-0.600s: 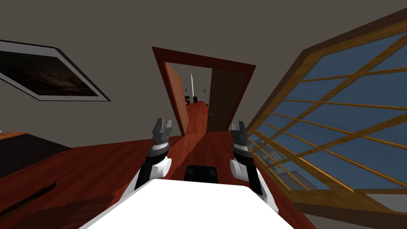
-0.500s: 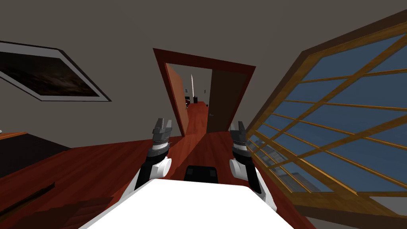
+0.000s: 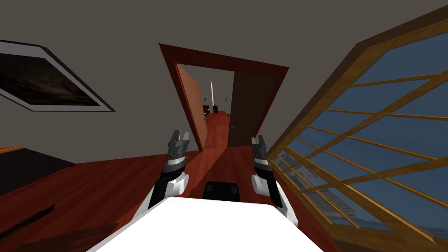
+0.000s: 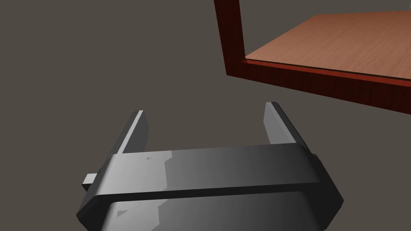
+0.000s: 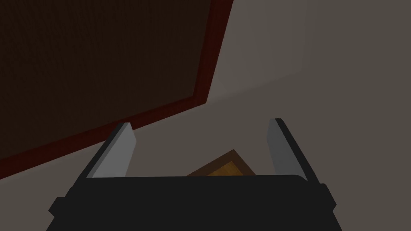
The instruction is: Push the door open
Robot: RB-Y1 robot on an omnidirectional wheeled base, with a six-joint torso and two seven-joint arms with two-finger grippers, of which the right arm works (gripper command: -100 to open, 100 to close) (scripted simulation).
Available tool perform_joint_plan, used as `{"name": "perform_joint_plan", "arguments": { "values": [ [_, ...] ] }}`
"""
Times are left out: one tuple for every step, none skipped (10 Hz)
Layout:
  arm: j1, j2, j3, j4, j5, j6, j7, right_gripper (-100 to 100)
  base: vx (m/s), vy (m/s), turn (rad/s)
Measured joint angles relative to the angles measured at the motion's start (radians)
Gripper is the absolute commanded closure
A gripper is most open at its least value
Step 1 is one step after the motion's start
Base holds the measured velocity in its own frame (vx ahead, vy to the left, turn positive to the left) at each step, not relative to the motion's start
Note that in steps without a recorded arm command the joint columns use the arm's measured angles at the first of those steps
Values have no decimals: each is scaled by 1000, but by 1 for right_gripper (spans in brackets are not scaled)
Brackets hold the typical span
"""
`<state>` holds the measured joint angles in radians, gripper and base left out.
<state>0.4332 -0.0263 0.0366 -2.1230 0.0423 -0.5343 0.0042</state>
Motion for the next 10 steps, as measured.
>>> {"name": "perform_joint_plan", "arguments": {
  "values": [
    [-3,-3,4,23,0,-8,2,-100,136,-34,26],
    [-13,-6,4,45,-1,-8,4,-100,105,-38,24],
    [-29,-9,2,74,-2,-10,6,-100,89,-23,36],
    [-36,-12,1,95,-3,-14,6,-100,84,-20,22],
    [-39,-15,2,117,-4,-21,7,-100,95,-29,20],
    [-45,-19,1,140,-6,-28,7,-100,111,-24,25],
    [-54,-21,2,162,-7,-30,8,-100,105,-20,28],
    [-60,-25,1,181,-9,-31,8,-100,96,-31,31],
    [-64,-27,3,202,-9,-35,9,-100,99,-39,26],
    [-69,-27,6,227,-9,-43,12,-100,96,-36,29]
  ]
}}
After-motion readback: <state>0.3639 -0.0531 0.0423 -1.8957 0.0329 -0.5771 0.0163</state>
